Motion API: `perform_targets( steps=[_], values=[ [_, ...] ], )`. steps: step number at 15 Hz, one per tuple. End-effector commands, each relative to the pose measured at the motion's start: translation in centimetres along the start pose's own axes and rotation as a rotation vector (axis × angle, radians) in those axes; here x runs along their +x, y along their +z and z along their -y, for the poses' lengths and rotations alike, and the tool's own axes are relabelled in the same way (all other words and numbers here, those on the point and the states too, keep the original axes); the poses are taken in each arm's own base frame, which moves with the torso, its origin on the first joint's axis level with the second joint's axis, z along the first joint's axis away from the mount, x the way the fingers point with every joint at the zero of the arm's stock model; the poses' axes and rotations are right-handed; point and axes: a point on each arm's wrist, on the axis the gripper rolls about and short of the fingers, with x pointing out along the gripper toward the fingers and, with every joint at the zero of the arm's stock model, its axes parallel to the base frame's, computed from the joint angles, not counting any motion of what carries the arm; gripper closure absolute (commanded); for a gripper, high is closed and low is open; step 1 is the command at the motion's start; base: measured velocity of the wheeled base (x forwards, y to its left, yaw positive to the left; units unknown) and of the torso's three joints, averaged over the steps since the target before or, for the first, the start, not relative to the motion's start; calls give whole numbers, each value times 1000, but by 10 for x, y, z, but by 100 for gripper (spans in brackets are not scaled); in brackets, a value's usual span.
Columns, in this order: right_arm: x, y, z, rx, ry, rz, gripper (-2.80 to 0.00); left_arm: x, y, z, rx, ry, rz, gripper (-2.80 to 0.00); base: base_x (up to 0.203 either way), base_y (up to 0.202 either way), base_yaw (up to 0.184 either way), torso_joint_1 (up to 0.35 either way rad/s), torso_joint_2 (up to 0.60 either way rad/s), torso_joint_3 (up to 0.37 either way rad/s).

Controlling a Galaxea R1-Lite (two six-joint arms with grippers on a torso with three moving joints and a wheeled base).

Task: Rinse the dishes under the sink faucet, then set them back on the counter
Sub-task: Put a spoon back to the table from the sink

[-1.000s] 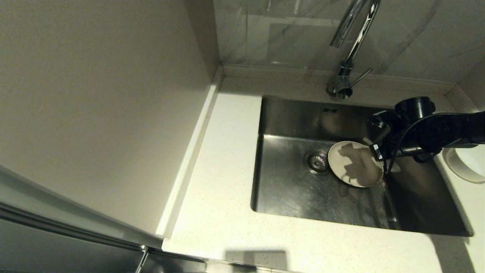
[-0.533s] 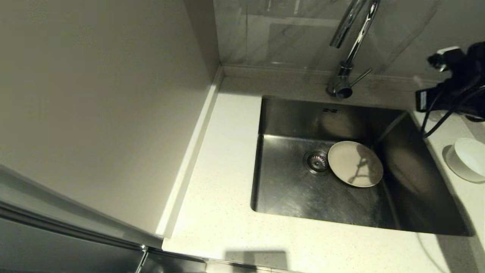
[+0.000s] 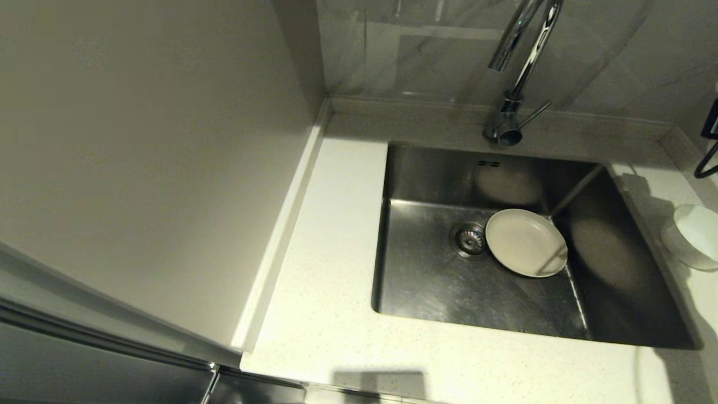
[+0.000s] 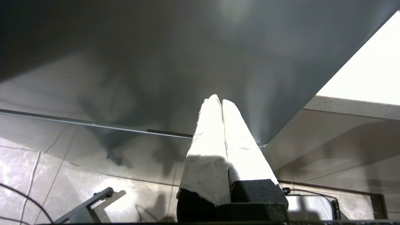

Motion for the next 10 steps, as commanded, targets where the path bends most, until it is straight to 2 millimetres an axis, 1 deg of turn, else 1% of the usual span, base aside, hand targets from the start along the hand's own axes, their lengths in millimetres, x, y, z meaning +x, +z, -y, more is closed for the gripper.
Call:
perform_targets(
  steps=[1, 2, 3, 6, 10],
  values=[
    [-4, -9, 19, -82, -59, -30, 0, 0, 0, 0, -1, 1, 3, 0, 0, 0, 0, 0, 0, 0],
    [-3, -16, 30, -158, -87, -59, 0, 0, 0, 0, -1, 1, 3, 0, 0, 0, 0, 0, 0, 0],
    [-2, -20, 37, -191, -105, -74, 0, 0, 0, 0, -1, 1, 3, 0, 0, 0, 0, 0, 0, 0],
    [9, -32, 43, -194, -125, -98, 0, 0, 0, 0, -1, 1, 3, 0, 0, 0, 0, 0, 0, 0],
    [28, -57, 47, -173, -132, -114, 0, 0, 0, 0, -1, 1, 3, 0, 0, 0, 0, 0, 0, 0]
  ],
)
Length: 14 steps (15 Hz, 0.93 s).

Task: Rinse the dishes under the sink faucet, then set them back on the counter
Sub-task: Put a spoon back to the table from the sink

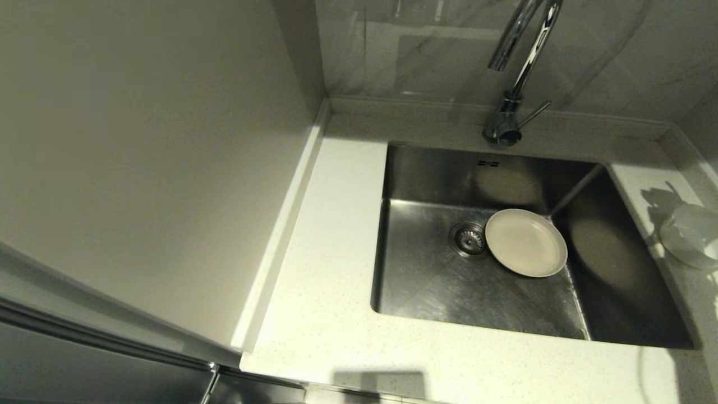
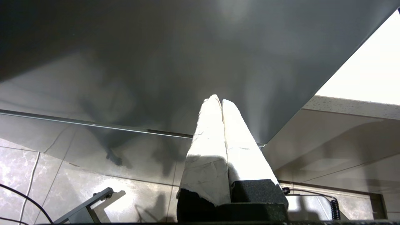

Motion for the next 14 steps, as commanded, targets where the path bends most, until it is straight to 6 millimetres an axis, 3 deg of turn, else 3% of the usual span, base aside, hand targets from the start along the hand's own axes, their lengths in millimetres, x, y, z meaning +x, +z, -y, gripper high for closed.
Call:
perform_targets(
  steps=[1, 14],
  values=[
    [15, -16, -3, 5, 4, -33, 0, 0, 0, 0, 0, 1, 4, 0, 0, 0, 0, 0, 0, 0],
    [50, -37, -13, -14, 22, -90, 0, 0, 0, 0, 0, 1, 4, 0, 0, 0, 0, 0, 0, 0]
  ],
)
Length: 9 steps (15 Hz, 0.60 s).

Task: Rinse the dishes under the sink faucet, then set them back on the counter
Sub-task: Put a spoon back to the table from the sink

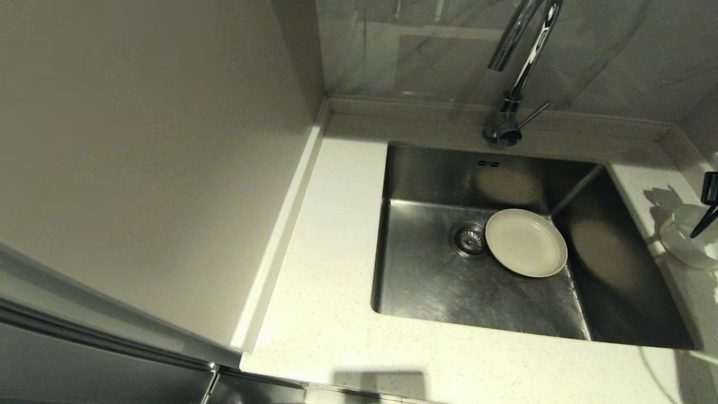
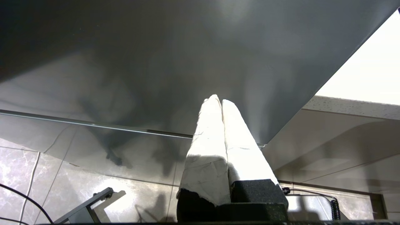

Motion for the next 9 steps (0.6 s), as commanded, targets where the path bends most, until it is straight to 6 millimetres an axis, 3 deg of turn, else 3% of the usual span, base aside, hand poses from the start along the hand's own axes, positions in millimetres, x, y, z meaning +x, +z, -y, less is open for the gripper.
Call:
perform_targets(
  steps=[1, 9],
  values=[
    [10, -5, -3, -2, 6, -16, 0, 0, 0, 0, 0, 0, 4, 0, 0, 0, 0, 0, 0, 0],
    [23, -15, -11, 54, 39, -49, 0, 0, 0, 0, 0, 0, 4, 0, 0, 0, 0, 0, 0, 0]
  ],
)
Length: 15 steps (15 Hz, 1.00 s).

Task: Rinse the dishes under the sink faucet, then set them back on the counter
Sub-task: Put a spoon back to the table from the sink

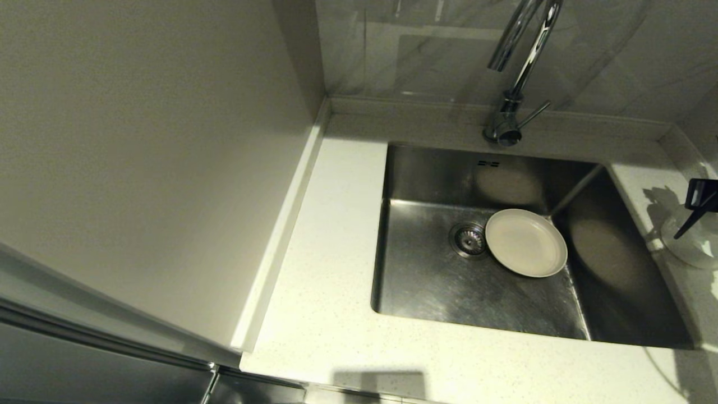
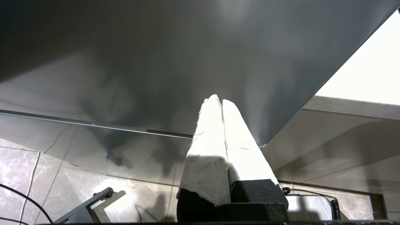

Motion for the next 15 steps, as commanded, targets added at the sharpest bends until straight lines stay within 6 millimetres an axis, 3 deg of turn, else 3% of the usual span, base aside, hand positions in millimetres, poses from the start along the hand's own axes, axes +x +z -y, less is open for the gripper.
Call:
perform_targets(
  steps=[1, 9, 10, 15],
  values=[
    [3, -2, -2, 5, 5, -7, 0, 0, 0, 0, -1, 1, 4, 0, 0, 0, 0, 0, 0, 0],
    [-3, 0, 0, 8, -2, 2, 0, 0, 0, 0, -1, 1, 4, 0, 0, 0, 0, 0, 0, 0],
    [-3, 0, 0, 8, -4, 1, -280, 0, 0, 0, -1, 1, 4, 0, 0, 0, 0, 0, 0, 0],
    [-5, 0, 1, 10, -5, 1, -280, 0, 0, 0, -1, 1, 4, 0, 0, 0, 0, 0, 0, 0]
  ],
)
